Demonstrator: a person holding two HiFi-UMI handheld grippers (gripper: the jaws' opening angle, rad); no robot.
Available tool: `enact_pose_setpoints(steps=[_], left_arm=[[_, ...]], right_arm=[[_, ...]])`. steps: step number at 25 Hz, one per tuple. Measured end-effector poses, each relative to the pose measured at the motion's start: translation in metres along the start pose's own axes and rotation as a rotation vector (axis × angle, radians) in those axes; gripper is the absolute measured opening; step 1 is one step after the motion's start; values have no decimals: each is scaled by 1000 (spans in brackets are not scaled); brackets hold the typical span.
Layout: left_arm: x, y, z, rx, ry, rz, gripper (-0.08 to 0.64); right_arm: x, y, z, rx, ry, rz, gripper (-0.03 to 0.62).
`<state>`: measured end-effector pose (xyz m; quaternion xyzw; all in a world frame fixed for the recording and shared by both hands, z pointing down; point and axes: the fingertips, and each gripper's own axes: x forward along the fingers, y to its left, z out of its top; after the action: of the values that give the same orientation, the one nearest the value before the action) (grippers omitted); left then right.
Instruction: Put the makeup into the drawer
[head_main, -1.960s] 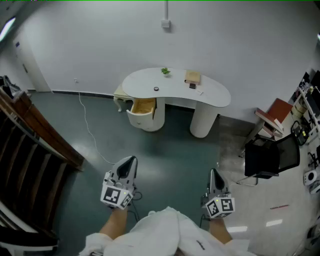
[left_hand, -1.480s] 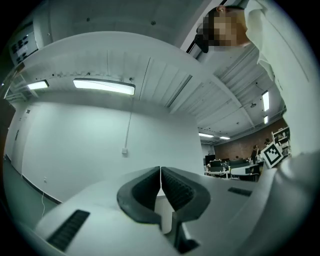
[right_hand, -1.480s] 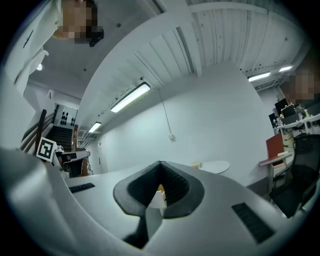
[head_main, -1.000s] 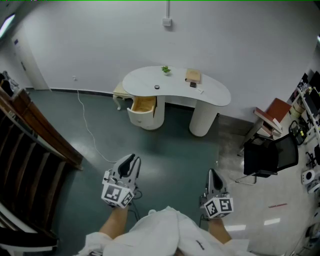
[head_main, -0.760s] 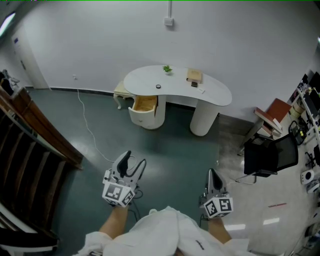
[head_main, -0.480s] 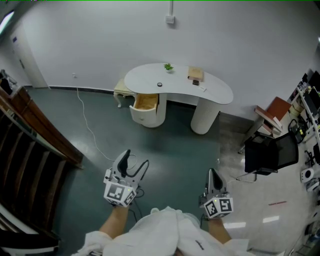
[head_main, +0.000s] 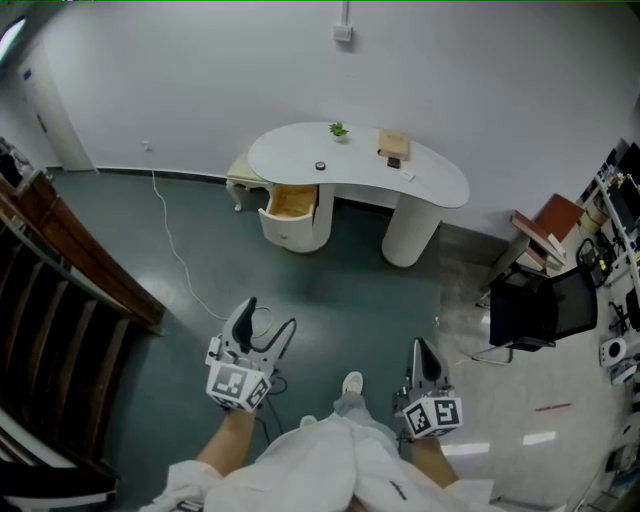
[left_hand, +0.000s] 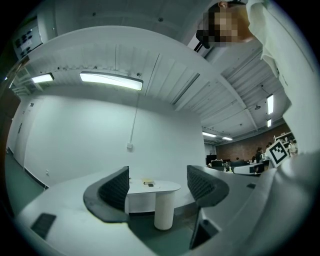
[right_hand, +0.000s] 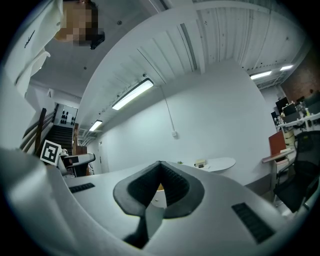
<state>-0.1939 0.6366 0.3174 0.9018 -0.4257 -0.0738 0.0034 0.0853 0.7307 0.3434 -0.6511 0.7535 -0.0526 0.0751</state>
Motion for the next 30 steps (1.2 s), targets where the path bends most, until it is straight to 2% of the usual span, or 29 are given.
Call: enact_pose_setpoints(steps=[6,21,30], left_arm=[[42,7,-6,-7,6,10,350],[209,19,2,18,-36,35,350],[258,24,-12,14,-12,67,350]], right_arm=[[39,-25,5,23,-10,13,17],[182,-113,32,18,-32,142,17],[231,-146,31,37,-16,190,17]])
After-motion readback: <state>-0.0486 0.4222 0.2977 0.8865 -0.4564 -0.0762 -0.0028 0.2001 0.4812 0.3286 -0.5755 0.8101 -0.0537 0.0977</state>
